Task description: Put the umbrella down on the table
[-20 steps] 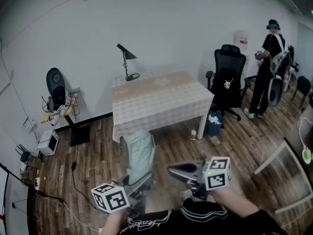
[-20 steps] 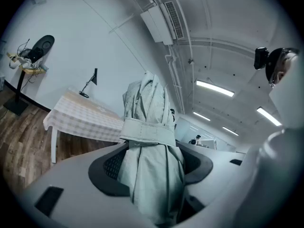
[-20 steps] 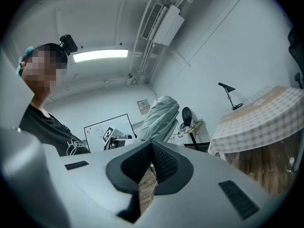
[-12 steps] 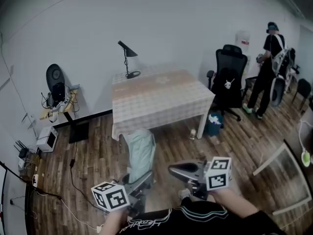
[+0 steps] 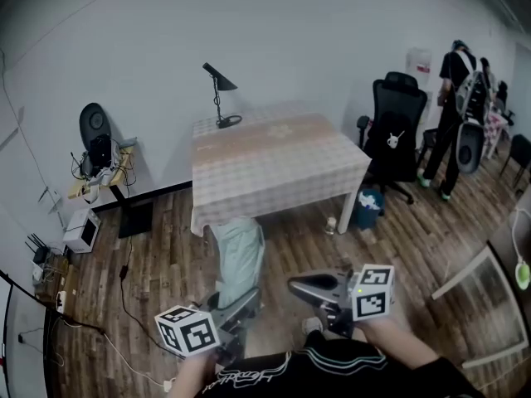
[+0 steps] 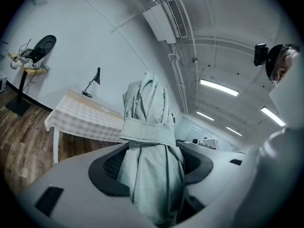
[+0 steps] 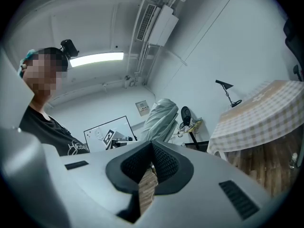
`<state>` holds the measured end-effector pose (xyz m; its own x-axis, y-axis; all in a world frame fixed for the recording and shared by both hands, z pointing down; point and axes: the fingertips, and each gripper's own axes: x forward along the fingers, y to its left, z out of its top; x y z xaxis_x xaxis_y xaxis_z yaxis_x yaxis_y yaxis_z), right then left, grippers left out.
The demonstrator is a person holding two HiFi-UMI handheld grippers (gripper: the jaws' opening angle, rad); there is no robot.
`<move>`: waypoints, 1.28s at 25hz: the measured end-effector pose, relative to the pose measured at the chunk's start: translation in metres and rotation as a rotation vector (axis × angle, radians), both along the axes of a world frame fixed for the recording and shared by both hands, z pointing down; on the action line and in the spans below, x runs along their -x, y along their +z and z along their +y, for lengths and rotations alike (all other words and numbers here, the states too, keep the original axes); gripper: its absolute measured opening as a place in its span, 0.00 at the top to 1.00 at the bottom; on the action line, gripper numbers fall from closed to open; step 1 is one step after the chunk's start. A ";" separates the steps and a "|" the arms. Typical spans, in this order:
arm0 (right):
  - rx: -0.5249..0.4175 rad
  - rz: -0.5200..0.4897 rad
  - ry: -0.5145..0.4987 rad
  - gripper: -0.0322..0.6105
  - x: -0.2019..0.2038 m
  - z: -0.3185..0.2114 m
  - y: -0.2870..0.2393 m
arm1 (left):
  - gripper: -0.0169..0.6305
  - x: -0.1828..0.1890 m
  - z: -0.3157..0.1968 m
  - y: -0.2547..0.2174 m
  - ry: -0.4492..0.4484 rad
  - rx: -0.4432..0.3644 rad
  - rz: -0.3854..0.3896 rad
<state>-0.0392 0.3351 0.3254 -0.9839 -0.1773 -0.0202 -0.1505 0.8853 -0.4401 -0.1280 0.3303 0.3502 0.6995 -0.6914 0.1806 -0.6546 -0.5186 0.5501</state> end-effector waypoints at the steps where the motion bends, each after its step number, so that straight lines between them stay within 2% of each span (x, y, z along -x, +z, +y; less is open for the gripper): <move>1: 0.008 0.001 -0.007 0.93 0.000 -0.004 0.000 | 0.57 -0.001 -0.004 -0.001 -0.001 0.001 0.000; 15: 0.067 0.009 -0.025 0.93 -0.010 -0.096 0.011 | 0.57 -0.010 -0.093 0.013 -0.030 0.067 -0.008; 20: 0.085 0.015 -0.022 0.93 -0.020 -0.145 0.019 | 0.57 -0.019 -0.142 0.018 -0.026 0.078 -0.046; 26: 0.112 0.024 -0.031 0.93 -0.034 -0.208 0.026 | 0.57 -0.033 -0.204 0.024 -0.039 0.100 -0.040; 32: 0.100 0.049 -0.049 0.93 -0.047 -0.264 0.032 | 0.57 -0.045 -0.265 0.029 -0.060 0.113 -0.033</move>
